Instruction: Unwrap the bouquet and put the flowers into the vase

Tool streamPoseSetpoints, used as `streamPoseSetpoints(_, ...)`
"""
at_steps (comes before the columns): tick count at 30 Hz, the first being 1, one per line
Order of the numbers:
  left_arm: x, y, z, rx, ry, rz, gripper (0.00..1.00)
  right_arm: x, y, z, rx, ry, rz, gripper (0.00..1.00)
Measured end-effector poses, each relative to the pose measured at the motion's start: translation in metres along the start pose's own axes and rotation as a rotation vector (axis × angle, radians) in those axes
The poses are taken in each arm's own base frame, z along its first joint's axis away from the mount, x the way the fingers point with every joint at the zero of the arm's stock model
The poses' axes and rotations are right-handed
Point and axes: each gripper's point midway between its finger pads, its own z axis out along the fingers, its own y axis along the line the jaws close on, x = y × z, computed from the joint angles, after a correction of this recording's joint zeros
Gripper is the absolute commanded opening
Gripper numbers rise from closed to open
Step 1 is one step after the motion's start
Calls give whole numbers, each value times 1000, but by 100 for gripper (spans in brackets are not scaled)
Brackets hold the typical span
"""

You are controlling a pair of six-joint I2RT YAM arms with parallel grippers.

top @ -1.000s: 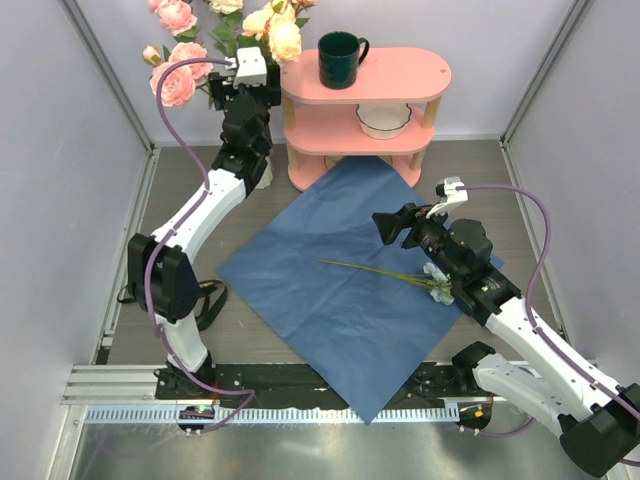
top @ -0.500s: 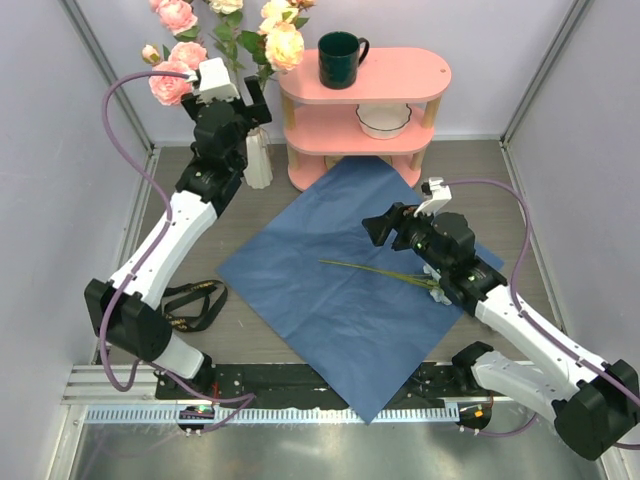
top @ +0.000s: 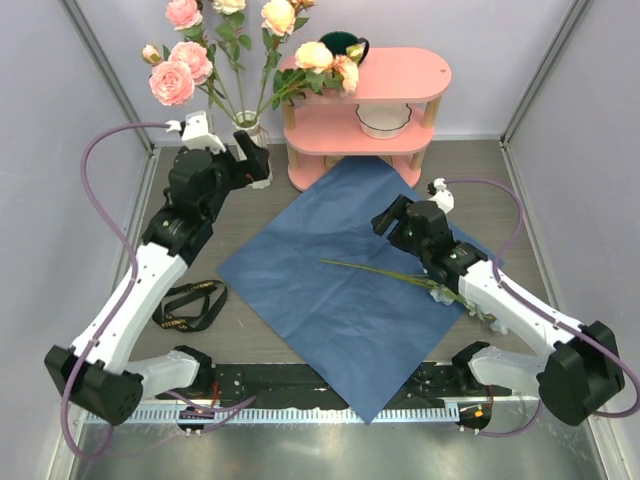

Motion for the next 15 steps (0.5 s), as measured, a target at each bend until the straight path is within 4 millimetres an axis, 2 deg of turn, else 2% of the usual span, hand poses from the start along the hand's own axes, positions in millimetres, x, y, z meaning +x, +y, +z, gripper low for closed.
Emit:
streamPoseSetpoints(4,7,-11,-34,116,41,-38,99,17,-28,16,185,45,116,72)
streamPoseSetpoints(8,13,-16,-66,200,69,-43,99,46,-57,31,364,126,190,70)
streamPoseSetpoints(12,23,-14,-90,239,102,-34,99,70,-79,31,489,180,253,68)
streamPoseSetpoints(15,32,-14,-105,284,122,-12,99,75,-86,27,543,177,322,66)
